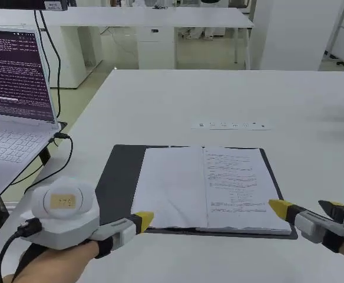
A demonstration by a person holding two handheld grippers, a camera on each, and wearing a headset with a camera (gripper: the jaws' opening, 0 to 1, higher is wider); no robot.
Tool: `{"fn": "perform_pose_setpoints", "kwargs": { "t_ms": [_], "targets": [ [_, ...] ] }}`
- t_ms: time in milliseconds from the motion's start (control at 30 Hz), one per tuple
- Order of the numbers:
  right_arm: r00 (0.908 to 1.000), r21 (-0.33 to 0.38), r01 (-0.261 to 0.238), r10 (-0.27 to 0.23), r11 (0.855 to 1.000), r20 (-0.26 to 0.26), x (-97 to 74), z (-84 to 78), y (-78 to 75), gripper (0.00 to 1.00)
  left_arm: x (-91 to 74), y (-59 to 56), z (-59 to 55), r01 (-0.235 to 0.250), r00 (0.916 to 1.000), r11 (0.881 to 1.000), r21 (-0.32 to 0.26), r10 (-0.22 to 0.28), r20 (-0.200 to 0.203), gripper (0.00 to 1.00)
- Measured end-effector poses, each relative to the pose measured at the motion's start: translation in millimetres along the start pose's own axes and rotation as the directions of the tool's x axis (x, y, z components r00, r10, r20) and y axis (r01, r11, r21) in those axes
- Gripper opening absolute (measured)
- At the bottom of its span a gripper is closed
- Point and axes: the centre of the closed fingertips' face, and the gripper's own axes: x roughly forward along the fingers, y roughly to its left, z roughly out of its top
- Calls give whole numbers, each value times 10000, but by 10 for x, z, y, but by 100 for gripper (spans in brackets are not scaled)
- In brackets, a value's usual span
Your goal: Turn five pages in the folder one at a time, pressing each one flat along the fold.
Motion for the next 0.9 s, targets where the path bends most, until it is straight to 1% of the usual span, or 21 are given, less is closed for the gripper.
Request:
{"fn": "perform_pose_setpoints", "kwargs": {
  "t_ms": [67,133,233,300,333,433,500,667,733,867,900],
  "targets": [
    [10000,37,-34,34,10000,-20,-33,16,-18,82,-30,16,-13,11,10000,10000,43,-11,-31,84],
    [9999,-41,-139,139,9999,-27,-58,31,-29,86,-68,20,-12,15,10000,10000,-6,-15,-34,89],
    [9996,-147,-271,270,9995,-90,-94,27,-46,93,-118,12,-5,66,10000,10000,43,-66,-30,92],
    [9994,-185,-324,322,9993,-87,-104,19,-61,98,-139,28,-1,55,10000,9999,154,-54,-18,95],
    [9992,-202,-371,368,9991,-164,-114,-1,-56,100,-151,37,1,63,10000,9998,168,-63,8,96],
    [9987,-378,-403,391,9985,-319,-132,-47,-81,100,-180,53,-6,73,10000,10000,36,-73,-18,99],
    [9982,-386,-393,375,9985,-463,-138,-79,-88,100,-196,69,-1,27,10000,9999,108,-28,35,99],
    [9980,-327,-392,376,9987,-502,-139,-97,-102,100,-214,85,8,18,10000,9999,115,-18,52,99],
    [9983,-281,-375,362,9989,-460,-132,-91,-112,100,-219,77,29,24,9999,9999,147,-26,135,99],
    [9980,-263,-401,387,9989,-508,-115,-110,-105,100,-197,53,22,73,9999,9999,113,-74,80,99],
    [9976,-312,-451,434,9985,-538,-111,-123,-93,100,-182,41,10,101,9999,9999,138,-101,10,99]
  ]
}}
